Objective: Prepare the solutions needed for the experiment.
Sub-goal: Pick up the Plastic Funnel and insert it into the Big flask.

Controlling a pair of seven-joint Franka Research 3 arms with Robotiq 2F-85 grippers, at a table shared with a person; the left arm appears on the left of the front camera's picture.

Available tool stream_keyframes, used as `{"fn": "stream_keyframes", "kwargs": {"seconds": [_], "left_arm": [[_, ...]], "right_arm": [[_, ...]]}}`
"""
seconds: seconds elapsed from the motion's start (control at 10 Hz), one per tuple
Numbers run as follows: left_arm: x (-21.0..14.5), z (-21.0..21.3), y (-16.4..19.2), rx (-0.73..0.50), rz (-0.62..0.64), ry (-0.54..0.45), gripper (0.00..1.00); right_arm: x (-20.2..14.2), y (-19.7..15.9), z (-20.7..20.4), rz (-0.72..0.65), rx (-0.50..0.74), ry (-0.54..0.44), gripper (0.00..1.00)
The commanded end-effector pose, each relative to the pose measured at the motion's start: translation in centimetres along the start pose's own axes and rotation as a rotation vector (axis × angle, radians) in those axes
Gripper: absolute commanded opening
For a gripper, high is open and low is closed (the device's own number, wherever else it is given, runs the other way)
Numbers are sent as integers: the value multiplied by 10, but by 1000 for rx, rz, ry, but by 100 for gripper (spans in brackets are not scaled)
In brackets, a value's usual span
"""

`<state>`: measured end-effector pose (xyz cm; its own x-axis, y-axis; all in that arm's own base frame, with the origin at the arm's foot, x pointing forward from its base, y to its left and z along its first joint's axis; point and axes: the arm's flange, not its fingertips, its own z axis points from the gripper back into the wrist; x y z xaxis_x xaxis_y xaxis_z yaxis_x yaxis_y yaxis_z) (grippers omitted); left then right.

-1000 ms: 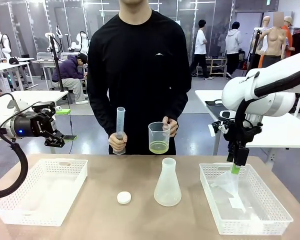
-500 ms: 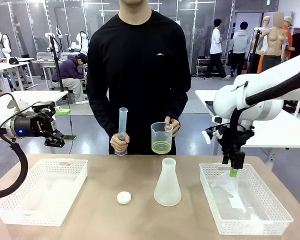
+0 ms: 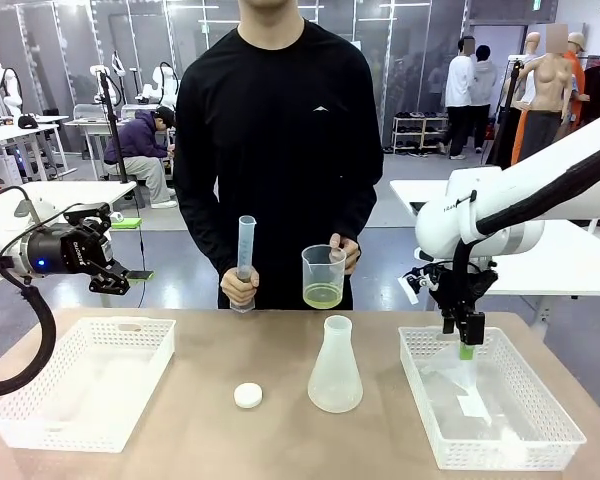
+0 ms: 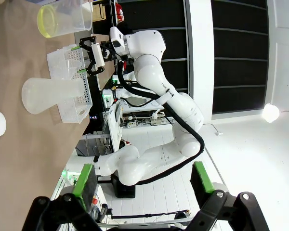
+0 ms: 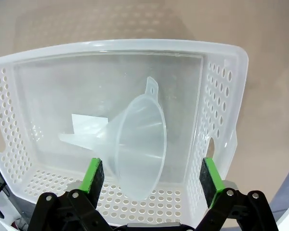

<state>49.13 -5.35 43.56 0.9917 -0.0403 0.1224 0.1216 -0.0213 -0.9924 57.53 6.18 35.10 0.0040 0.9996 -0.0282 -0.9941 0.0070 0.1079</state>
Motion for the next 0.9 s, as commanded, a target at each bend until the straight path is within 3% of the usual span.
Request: {"fn": "stream_keyframes", "kwargs": {"seconds": [0.0,0.2,0.3,0.4,0.5,0.6,0.7,0.8], "left_arm": [[0,0,0,-1,-1,-1,100],[0,0,0,-1,-1,-1,100],[0,0,0,-1,-1,-1,100],[0,0,0,-1,-1,-1,100],[0,0,0,-1,-1,-1,100],[0,0,0,-1,-1,-1,100],[0,0,0,-1,-1,-1,100],[0,0,0,-1,-1,-1,100]], "right_arm": [[1,-2,2,6,27,11,100],[-3,-2,-4,-6,47,10,96],[-5,-1,-5,-17,62,28,82],[-5,-2,-5,-12,64,30,82],[-5,-2,-3,-6,58,22,64],[-6,-4,-2,-16,59,21,78],[-7,-8,2,8,59,5,45],[-8,-14,5,10,70,13,59]]}}
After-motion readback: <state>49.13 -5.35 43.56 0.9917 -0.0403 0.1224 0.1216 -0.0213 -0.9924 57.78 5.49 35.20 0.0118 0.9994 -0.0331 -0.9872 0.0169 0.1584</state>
